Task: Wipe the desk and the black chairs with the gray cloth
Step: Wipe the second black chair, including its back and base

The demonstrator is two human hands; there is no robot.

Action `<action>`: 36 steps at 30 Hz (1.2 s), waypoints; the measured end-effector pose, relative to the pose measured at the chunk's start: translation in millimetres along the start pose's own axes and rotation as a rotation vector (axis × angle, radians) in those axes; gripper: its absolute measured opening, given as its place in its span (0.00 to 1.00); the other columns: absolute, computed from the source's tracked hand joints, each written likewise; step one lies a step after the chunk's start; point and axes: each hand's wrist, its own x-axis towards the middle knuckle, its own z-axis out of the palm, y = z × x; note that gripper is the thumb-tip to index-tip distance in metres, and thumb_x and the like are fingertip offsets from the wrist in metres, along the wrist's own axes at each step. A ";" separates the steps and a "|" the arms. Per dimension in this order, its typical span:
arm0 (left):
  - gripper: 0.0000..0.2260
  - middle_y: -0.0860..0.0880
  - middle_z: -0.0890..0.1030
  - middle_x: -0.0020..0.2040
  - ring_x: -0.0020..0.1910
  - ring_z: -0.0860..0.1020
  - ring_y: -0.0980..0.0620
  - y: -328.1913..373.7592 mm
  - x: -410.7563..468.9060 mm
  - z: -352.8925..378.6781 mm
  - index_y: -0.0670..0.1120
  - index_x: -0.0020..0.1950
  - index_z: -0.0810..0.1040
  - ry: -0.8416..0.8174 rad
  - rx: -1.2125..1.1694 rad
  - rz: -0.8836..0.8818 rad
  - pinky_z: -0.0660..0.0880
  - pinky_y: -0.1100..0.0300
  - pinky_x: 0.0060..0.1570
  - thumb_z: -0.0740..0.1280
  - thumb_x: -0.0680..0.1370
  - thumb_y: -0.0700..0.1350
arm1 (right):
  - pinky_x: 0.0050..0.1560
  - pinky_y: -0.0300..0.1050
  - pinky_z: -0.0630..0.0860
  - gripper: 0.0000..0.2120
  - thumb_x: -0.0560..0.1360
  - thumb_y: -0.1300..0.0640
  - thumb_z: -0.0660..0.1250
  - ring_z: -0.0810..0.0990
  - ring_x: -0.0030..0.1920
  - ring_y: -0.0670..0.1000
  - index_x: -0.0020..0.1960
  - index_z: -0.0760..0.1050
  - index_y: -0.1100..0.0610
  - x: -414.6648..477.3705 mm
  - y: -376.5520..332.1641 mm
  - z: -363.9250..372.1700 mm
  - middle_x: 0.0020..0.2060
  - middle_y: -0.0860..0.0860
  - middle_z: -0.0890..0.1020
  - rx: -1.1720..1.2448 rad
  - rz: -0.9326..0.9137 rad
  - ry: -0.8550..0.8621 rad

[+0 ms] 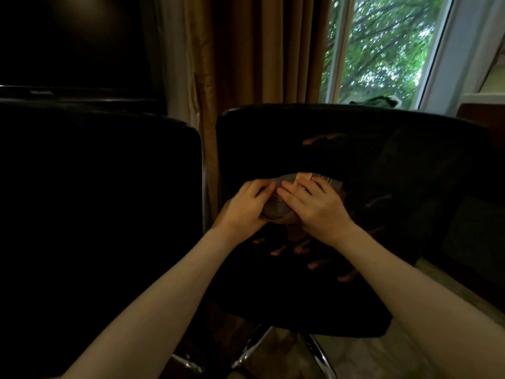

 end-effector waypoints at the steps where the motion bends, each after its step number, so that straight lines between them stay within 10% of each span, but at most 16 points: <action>1: 0.28 0.45 0.70 0.59 0.55 0.67 0.47 4.3 11.4 -9.1 0.37 0.62 0.74 0.008 0.012 0.008 0.81 0.48 0.39 0.59 0.69 0.52 | 0.52 0.53 0.70 0.21 0.80 0.62 0.49 0.82 0.47 0.60 0.54 0.81 0.60 7.2 8.7 -7.7 0.51 0.56 0.83 -0.021 -0.005 0.011; 8: 0.27 0.40 0.65 0.72 0.70 0.66 0.41 40.4 91.4 -60.5 0.38 0.70 0.67 0.170 0.095 -0.012 0.72 0.51 0.60 0.69 0.73 0.40 | 0.58 0.54 0.68 0.14 0.77 0.59 0.63 0.80 0.54 0.59 0.61 0.78 0.57 51.2 77.7 -48.9 0.58 0.54 0.81 -0.271 0.045 0.147; 13: 0.28 0.42 0.58 0.75 0.75 0.57 0.46 42.2 112.7 -47.0 0.38 0.74 0.58 0.143 0.152 0.012 0.48 0.62 0.71 0.64 0.76 0.35 | 0.61 0.55 0.68 0.19 0.76 0.61 0.62 0.76 0.62 0.60 0.66 0.73 0.57 39.4 97.9 -37.7 0.63 0.55 0.77 -0.311 0.074 0.092; 19: 0.34 0.40 0.80 0.58 0.57 0.79 0.43 34.1 80.4 4.1 0.36 0.59 0.78 0.035 0.268 0.112 0.75 0.53 0.55 0.81 0.53 0.37 | 0.59 0.55 0.73 0.19 0.76 0.61 0.57 0.76 0.62 0.61 0.66 0.73 0.59 -12.1 75.0 -4.9 0.62 0.56 0.77 -0.215 0.050 0.021; 36: 0.32 0.42 0.79 0.60 0.58 0.79 0.45 26.1 13.7 75.6 0.39 0.60 0.79 -0.158 0.192 0.176 0.76 0.53 0.55 0.81 0.56 0.40 | 0.56 0.53 0.66 0.22 0.71 0.58 0.58 0.71 0.59 0.56 0.64 0.73 0.58 -95.9 16.1 39.5 0.60 0.55 0.79 0.058 0.192 -0.087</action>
